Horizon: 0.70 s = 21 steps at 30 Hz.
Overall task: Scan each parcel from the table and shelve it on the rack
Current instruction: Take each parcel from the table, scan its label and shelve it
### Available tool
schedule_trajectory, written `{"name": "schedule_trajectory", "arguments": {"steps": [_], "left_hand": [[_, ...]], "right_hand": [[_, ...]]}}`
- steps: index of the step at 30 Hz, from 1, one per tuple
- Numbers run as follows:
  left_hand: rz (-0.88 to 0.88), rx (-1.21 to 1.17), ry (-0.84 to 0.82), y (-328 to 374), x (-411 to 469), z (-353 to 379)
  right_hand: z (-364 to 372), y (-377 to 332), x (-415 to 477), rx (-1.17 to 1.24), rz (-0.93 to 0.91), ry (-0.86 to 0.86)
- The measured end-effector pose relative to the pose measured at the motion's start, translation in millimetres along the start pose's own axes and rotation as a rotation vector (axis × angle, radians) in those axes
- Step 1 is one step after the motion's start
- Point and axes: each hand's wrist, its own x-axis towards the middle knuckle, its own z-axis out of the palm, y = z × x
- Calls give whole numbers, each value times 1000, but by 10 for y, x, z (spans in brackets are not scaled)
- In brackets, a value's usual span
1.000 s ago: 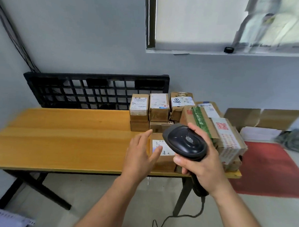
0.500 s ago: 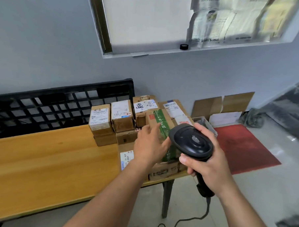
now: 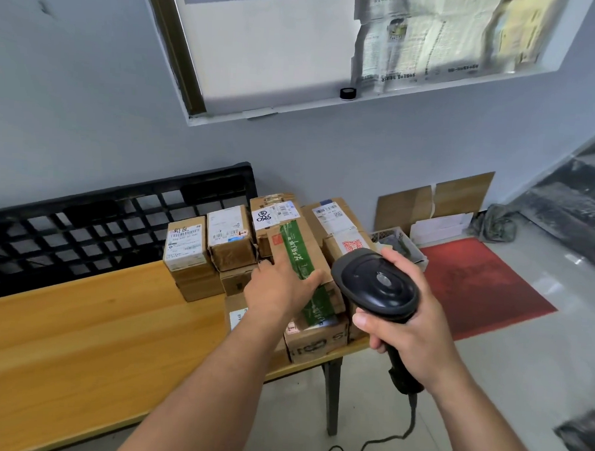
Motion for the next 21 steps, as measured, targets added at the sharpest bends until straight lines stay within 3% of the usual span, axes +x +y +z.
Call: {"name": "schedule_trajectory", "arguments": {"steps": [8, 15, 21], "left_hand": [[-113, -31, -81, -86, -40, -184], [-307, -763, -424, -448, -62, -366], [-264, -1054, -417, -787, -207, -302]], "right_hand": [[70, -19, -62, 4, -15, -22], [115, -23, -114, 2, 5, -43], [237, -41, -160, -1, 13, -74]]}}
